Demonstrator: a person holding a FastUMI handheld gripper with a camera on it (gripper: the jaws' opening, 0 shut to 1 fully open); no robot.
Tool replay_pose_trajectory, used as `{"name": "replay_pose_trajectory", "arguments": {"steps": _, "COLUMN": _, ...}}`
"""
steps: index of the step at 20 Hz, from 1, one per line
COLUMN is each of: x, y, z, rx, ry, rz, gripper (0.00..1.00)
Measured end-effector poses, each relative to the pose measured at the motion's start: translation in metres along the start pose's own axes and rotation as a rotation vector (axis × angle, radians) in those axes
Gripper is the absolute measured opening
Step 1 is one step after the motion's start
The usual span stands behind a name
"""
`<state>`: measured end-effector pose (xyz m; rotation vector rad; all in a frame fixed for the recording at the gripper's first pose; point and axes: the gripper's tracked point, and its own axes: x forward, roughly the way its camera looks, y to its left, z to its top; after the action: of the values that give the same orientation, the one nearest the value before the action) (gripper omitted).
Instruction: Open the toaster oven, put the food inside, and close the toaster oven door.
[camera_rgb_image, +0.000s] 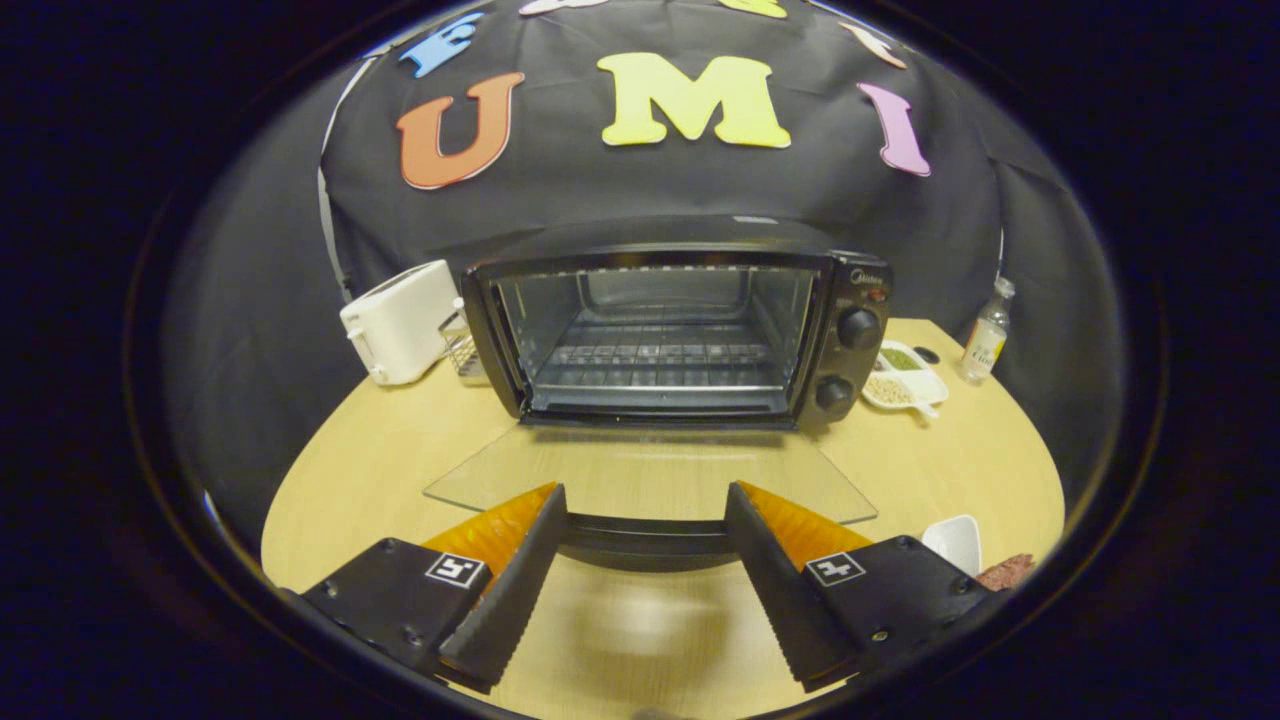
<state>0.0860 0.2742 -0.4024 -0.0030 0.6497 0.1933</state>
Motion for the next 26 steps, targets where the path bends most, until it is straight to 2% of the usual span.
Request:
{"name": "replay_pose_trajectory", "arguments": {"steps": 6, "x": 0.018, "y": -0.006, "z": -0.04, "rx": -0.017, "ry": 0.094, "rz": 0.002, "gripper": 1.0}}
{"name": "replay_pose_trajectory", "arguments": {"steps": 20, "x": 0.013, "y": -0.013, "z": -0.04, "rx": -0.068, "ry": 0.105, "rz": 0.055, "gripper": 1.0}}
{"name": "replay_pose_trajectory", "arguments": {"steps": 23, "x": 0.004, "y": -0.033, "z": -0.03, "rx": -0.086, "ry": 0.101, "rz": 0.069, "gripper": 1.0}}
{"name": "replay_pose_trajectory", "arguments": {"steps": 26, "x": -0.008, "y": -0.075, "z": -0.011, "rx": -0.109, "ry": 0.072, "rz": 0.067, "gripper": 1.0}}
